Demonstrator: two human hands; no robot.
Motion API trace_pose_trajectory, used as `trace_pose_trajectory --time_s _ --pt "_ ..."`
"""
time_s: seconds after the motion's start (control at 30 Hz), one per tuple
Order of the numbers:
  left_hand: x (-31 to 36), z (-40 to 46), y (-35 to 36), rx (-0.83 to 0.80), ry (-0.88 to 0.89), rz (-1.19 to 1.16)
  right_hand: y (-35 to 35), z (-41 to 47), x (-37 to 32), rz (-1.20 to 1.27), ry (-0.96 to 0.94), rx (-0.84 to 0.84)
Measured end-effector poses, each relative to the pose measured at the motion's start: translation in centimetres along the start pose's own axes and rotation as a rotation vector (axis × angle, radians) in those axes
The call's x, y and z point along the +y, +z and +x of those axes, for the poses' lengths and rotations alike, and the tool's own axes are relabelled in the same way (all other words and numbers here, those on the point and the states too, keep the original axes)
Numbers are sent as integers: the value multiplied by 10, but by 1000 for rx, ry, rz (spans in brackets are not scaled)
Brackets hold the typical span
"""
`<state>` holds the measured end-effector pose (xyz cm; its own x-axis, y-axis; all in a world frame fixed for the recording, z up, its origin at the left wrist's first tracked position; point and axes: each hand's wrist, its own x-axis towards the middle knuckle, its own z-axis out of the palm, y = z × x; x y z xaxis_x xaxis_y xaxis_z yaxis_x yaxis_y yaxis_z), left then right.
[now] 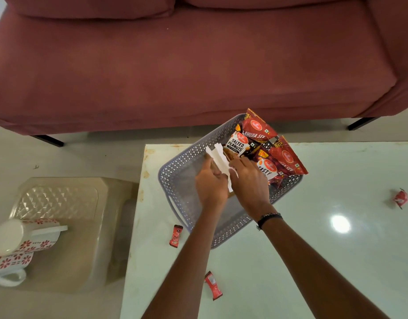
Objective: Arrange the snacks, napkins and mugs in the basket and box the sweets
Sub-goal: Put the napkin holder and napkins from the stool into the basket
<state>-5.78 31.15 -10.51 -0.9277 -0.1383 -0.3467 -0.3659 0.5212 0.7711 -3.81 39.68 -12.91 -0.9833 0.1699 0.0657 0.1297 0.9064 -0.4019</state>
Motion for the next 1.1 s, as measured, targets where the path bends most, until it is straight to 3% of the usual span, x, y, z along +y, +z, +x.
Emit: trace_pose_trajectory --time_s 0.17,0.47,0.87,1.1 --pt "-4 -11 -23 7 -14 -55 -16 -10 -19 91 26 107" --pt "-46 -37 -126 134 -7 -109 -15 -37 -125 209 -94 54" --pt "-167 -66 -311 367 -131 -150 48 -87 -324 295 -341 -321" --pt "-234 -72 -363 682 -238 -161 97 -83 -369 281 -353 -441"
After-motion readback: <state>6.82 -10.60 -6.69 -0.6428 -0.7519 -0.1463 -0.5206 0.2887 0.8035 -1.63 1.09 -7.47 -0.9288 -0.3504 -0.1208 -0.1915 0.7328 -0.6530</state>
